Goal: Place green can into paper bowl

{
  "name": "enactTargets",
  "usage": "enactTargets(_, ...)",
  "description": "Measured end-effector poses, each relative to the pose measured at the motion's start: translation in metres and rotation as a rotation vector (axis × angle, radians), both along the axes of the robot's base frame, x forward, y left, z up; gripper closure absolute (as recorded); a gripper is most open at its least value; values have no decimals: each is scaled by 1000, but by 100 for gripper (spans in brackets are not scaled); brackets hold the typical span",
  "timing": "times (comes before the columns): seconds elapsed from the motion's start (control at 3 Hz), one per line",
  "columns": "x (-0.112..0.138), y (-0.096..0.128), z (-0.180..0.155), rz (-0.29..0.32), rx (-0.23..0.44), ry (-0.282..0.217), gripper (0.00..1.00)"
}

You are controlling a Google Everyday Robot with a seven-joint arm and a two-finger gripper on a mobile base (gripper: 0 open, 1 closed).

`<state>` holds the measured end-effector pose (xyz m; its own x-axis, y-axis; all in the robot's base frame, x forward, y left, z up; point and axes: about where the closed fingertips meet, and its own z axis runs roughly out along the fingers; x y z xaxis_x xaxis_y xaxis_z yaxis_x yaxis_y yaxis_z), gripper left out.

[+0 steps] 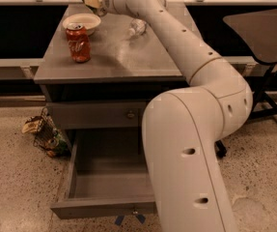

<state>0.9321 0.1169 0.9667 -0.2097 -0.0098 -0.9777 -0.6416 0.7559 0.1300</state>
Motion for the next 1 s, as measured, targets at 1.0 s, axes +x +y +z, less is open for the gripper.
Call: enactTargets(1.0,26,46,-23,39,-10,11,100)
